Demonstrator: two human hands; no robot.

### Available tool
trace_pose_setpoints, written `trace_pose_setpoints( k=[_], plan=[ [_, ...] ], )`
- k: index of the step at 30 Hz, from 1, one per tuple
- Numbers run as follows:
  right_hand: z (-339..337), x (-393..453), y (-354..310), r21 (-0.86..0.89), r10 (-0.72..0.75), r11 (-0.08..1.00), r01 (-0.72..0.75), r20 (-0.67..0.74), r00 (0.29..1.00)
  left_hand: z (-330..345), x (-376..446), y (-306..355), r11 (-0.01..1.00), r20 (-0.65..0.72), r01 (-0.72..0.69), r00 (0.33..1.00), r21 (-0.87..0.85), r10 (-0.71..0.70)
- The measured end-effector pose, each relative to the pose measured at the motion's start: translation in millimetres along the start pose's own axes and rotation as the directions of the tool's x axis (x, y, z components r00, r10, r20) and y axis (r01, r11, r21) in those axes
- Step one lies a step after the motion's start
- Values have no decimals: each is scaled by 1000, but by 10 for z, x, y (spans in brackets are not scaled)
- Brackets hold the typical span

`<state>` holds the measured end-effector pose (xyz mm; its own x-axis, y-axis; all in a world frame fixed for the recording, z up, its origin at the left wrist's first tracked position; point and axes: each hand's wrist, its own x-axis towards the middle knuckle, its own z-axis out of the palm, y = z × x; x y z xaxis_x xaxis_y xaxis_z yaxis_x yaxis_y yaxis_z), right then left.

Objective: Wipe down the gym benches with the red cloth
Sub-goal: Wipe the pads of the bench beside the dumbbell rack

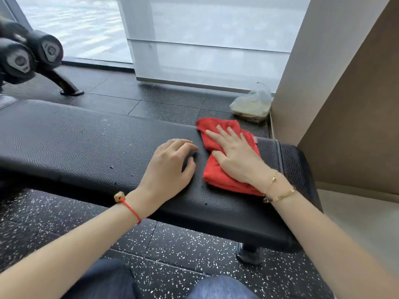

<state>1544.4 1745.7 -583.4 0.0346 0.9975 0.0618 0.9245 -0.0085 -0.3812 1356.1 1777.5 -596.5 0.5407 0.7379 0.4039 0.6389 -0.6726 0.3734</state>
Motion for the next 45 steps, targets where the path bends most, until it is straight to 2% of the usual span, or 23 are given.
trace_pose_setpoints(
  k=[4, 6, 9, 12, 14, 18, 21, 24, 28, 31, 33, 36, 40, 42, 45],
  plan=[
    [34, -341, -66, 14, -94, 995, 94, -3, 996, -170, -57, -134, 1000, -62, 8, 998, -7, -9],
    [35, -519, -28, 14, -93, 996, 94, -21, 995, -272, -93, -259, 1000, -67, -10, 998, -5, 10],
    [45, -565, 19, 20, 6, 1000, -4, -65, 998, -337, -145, -397, 999, -28, -36, 999, 26, 36],
    [59, -221, -51, 19, 146, 989, -145, -104, 984, -300, -178, -434, 998, 13, -33, 999, 46, 32],
    [86, 65, -182, 7, 183, 983, -184, -91, 979, -265, -188, -445, 999, 17, -24, 1000, 33, 24],
    [254, 267, -537, 4, 99, 995, -99, -67, 993, -241, -199, -473, 1000, 9, 14, 1000, -12, -14],
    [359, -6, -727, 5, 3, 1000, -2, -77, 997, -225, -211, -494, 1000, 13, 22, 1000, -22, -22],
    [345, -383, -692, -18, -36, 999, 35, -94, 995, -220, -225, -514, 999, 6, 20, 1000, -26, -20],
    [185, -629, -392, -8, 85, 996, -86, -105, 991, -201, -251, -532, 1000, -4, 14, 1000, -6, -14],
    [98, -378, -277, -16, 251, 967, -255, -137, 958, -190, -257, -542, 1000, 1, 6, 1000, 20, -6],
    [130, -144, -361, -15, 293, 954, -298, -146, 945, -193, -255, -539, 1000, 9, 10, 1000, 23, -10],
    [277, 12, -642, -7, 213, 976, -216, -129, 969, -202, -250, -520, 999, 14, 21, 1000, 25, -21],
    [402, -274, -868, -27, 67, 997, -71, -131, 989, -213, -256, -513, 1000, 11, 15, 1000, 22, -16],
    [386, -485, -797, -32, 51, 998, -56, -144, 988, -222, -257, -515, 1000, 7, 21, 1000, 13, -21],
    [264, -708, -512, -25, 126, 991, -131, -150, 981, -228, -261, -511, 1000, 4, 19, 1000, 12, -19]
  ],
)
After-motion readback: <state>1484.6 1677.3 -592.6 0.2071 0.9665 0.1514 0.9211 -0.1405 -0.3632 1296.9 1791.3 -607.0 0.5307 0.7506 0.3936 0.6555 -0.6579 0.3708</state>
